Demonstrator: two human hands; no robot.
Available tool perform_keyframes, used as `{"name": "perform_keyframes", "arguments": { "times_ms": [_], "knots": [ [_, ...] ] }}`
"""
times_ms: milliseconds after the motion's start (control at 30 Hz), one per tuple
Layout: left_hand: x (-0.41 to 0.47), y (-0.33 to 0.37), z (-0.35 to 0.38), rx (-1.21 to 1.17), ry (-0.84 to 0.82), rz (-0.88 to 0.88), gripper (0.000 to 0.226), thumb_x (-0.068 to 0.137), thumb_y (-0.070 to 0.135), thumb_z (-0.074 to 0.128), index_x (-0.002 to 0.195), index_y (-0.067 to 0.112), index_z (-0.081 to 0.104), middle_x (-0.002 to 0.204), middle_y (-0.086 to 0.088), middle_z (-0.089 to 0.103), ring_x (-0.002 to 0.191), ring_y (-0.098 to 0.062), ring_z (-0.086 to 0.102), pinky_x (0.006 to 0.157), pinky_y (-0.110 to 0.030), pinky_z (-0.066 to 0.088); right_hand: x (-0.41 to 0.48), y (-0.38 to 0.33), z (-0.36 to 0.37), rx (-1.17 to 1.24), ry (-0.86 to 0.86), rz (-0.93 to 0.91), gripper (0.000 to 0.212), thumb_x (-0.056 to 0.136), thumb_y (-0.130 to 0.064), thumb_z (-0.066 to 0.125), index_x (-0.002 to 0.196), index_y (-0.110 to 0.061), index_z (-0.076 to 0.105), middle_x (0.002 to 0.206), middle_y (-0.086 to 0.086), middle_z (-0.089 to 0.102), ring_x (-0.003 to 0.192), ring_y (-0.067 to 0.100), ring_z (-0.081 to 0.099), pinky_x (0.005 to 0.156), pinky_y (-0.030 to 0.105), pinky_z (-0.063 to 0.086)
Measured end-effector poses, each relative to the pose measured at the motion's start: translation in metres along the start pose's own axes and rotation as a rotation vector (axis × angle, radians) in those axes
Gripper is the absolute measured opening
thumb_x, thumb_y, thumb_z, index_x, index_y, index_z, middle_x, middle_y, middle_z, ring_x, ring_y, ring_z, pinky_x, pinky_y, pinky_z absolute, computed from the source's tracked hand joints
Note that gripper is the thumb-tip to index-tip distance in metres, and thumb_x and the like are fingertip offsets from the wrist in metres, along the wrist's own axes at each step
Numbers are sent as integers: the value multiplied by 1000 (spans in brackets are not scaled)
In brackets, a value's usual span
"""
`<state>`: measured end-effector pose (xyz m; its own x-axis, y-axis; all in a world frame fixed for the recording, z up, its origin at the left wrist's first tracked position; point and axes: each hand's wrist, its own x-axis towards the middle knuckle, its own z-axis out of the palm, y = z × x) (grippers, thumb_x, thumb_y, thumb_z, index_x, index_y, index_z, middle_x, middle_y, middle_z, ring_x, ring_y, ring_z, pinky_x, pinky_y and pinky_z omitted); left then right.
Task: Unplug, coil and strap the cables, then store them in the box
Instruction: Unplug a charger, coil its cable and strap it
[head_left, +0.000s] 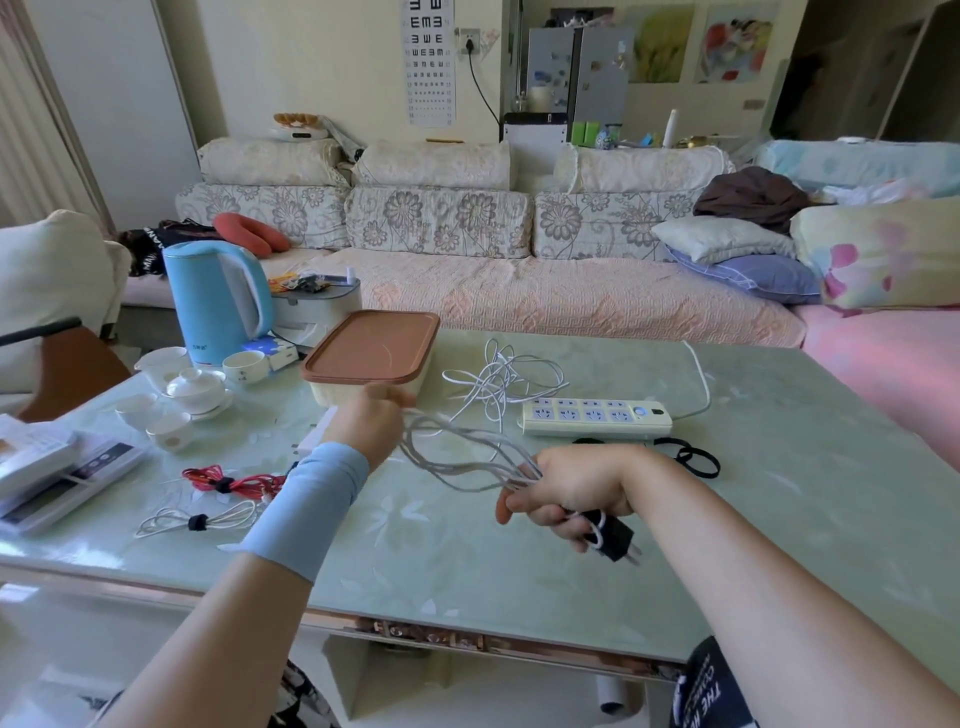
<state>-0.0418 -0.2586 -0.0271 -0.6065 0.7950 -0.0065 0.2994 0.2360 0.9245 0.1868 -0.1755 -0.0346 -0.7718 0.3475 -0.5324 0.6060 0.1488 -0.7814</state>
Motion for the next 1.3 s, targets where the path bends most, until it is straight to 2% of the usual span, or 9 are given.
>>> {"name": "perform_keyframes", "arguments": {
  "times_ms": [67,133,200,333,433,733,967,1167,1300],
  "knots": [
    [-8,10,-3,-1,50,281,55,64,-5,33,97,24,66,106,-4,70,99,-25,64,87,-28,52,-3,0,-2,-122,61,67,12,99,-23,54,100,-14,62,52,-3,36,36,13,33,48,27,39],
    [-20,25,-2,-237,-125,458,54,64,-8,37,107,15,61,110,-5,69,106,-20,64,88,-19,49,-3,-3,-1,-235,111,113,13,92,-28,63,91,-14,63,52,-2,38,38,17,32,48,26,37],
    [-31,36,8,-43,-370,562,49,75,13,60,122,23,57,124,5,63,116,-6,58,99,-20,44,-1,-7,1,-286,115,82,17,87,-30,67,87,-14,63,51,-1,39,40,19,34,51,29,39],
    [-32,16,34,526,-634,400,69,62,52,79,125,33,58,116,16,64,105,-3,59,97,-24,45,0,-11,-3,-196,159,-75,18,87,-18,61,73,-9,54,48,2,32,39,19,34,54,33,40],
    [-30,9,48,360,-768,249,20,82,21,63,101,14,65,88,0,70,80,-19,65,76,-31,53,-8,-5,-16,-110,186,-95,14,87,-16,62,78,-12,53,51,2,29,40,19,30,49,30,35],
    [-20,11,60,-125,-834,-25,15,97,17,52,90,5,57,80,-11,69,71,-25,69,61,-28,54,-12,13,-36,160,251,-256,16,103,-20,50,93,-9,58,59,-2,39,46,13,39,48,26,38],
    [-4,21,87,-564,-680,-83,34,89,47,53,72,21,42,59,5,23,47,-12,29,53,-27,26,-5,15,-39,289,314,-240,27,100,-31,54,84,-10,54,64,6,58,57,25,58,66,36,51],
    [1,25,109,-616,-580,1,43,87,52,61,83,11,50,61,-3,42,52,-21,45,52,-28,35,1,19,-36,371,210,-173,35,97,-45,52,83,-12,53,76,11,67,71,32,66,72,44,54],
    [0,30,113,-687,-666,15,62,79,53,59,115,3,60,104,-13,70,73,-27,66,63,-36,54,3,18,-31,464,57,-156,40,96,-47,50,72,-16,50,63,5,54,57,25,57,59,34,52]
  ]
}}
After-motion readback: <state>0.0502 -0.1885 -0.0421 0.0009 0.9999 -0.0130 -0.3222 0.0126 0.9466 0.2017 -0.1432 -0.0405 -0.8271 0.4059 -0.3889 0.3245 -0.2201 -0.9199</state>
